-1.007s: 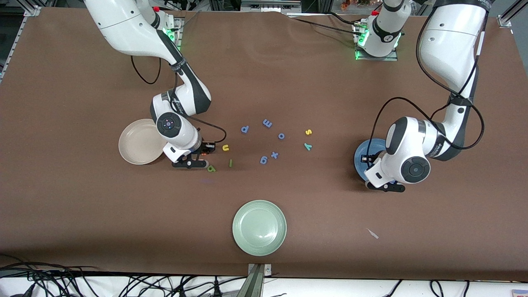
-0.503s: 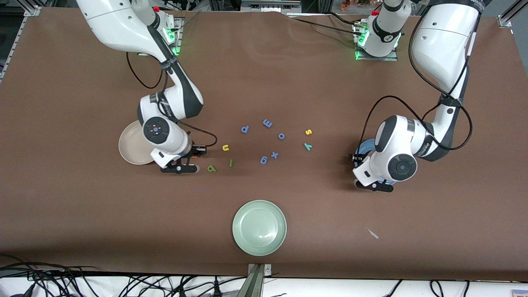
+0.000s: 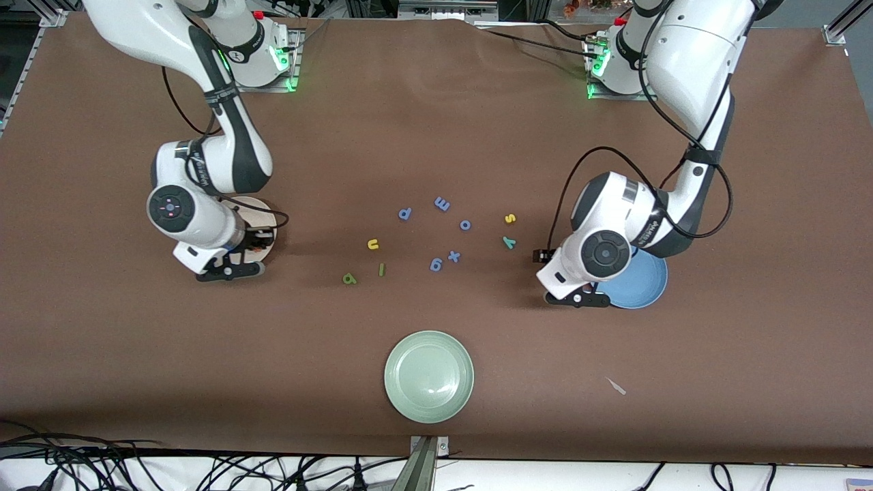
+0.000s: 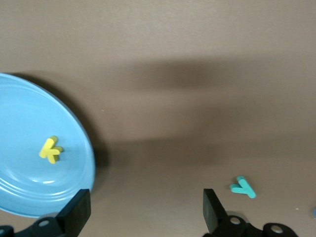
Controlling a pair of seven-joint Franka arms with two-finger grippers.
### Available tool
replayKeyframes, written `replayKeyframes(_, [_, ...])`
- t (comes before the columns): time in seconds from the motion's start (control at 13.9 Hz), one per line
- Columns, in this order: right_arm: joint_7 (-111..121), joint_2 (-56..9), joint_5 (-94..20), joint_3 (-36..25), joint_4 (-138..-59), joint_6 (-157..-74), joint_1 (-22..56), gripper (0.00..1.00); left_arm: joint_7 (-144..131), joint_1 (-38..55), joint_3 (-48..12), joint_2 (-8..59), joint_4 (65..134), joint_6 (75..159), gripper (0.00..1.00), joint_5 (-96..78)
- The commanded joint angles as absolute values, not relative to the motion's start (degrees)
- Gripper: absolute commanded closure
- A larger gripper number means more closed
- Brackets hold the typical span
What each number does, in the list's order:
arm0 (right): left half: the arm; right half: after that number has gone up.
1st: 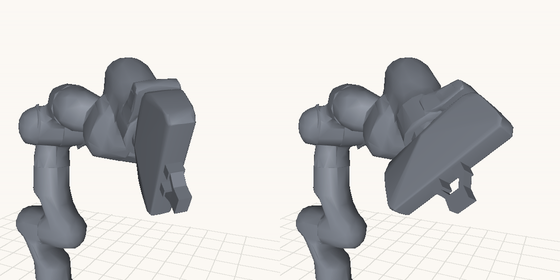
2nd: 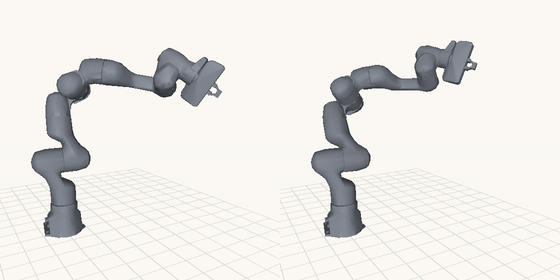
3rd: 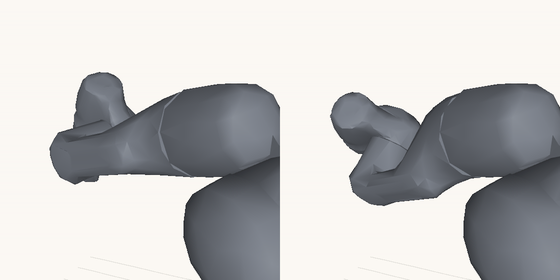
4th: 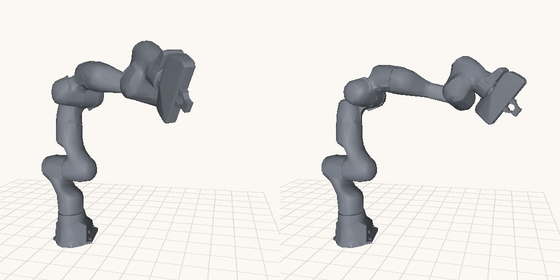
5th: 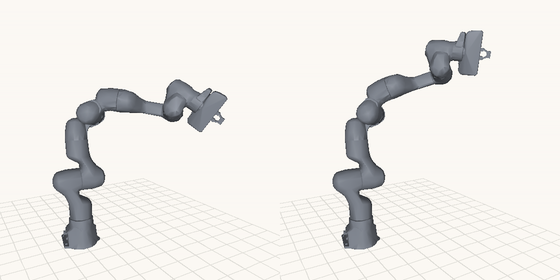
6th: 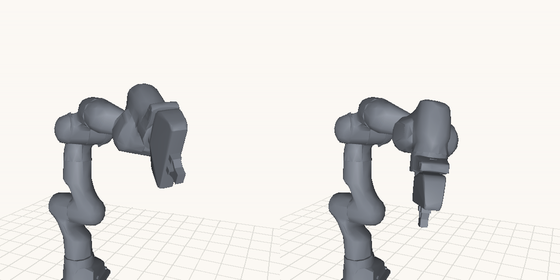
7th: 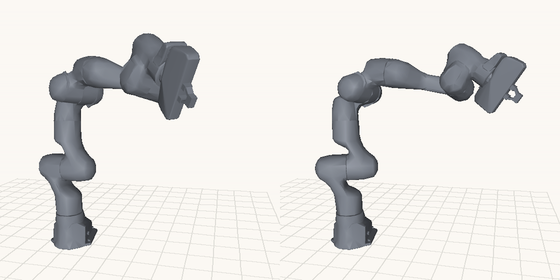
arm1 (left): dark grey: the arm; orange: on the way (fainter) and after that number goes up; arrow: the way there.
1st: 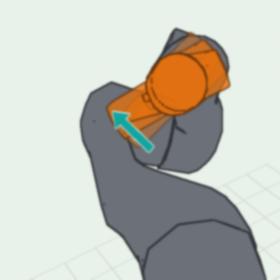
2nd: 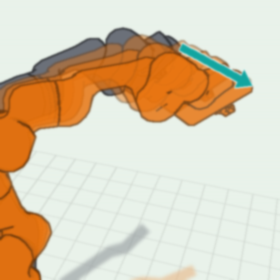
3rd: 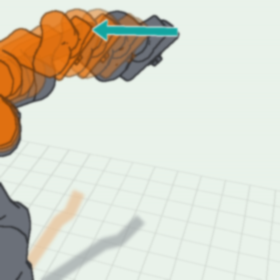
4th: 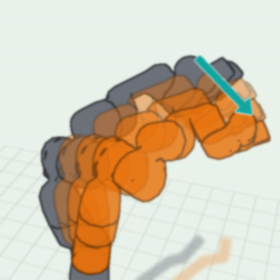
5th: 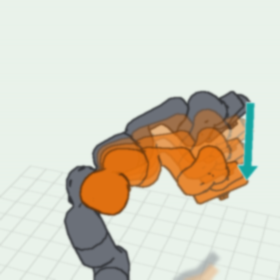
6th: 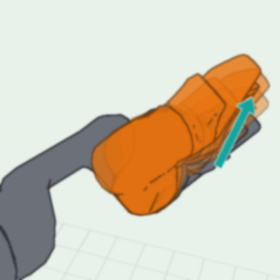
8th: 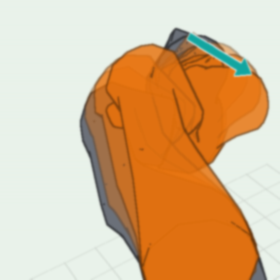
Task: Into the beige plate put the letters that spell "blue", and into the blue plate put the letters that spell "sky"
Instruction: 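Release the k with the left gripper while the right gripper releases the e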
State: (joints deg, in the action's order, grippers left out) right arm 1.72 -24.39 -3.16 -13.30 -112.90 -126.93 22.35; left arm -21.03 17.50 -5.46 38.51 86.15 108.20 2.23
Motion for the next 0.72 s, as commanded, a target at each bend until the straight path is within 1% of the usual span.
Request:
replayKeyframes(0.0, [4.57, -24.95, -4.04, -14.41, -115.05, -127.35, 21.63, 0.59, -21.80, 17.23, -5.10, 38.58, 85.87, 108.37, 0.00, 3.60])
replayKeyframes(0.07, [4.14, -25.22, -4.13, -14.41, -114.79, -127.27, 21.36, 0.03, -21.80, 17.14, -5.10, 38.76, 85.96, 108.37, 0.00, 3.52])
replayKeyframes(0.14, [3.78, -25.05, -4.13, -14.33, -114.26, -127.00, 21.36, 0.00, -21.80, 17.14, -5.10, 38.85, 85.96, 108.37, 0.00, 3.52])
replayKeyframes(0.36, [-0.24, -25.05, -4.39, -13.62, -111.11, -127.00, 22.93, 0.00, -21.80, 17.14, -5.10, 39.02, 85.96, 108.37, 0.00, 3.52])
replayKeyframes(0.65, [-8.77, -27.50, -4.48, -8.36, -105.66, -127.09, 23.73, 0.00, -21.80, 17.14, -5.10, 39.11, 85.87, 108.46, 0.00, 3.52])
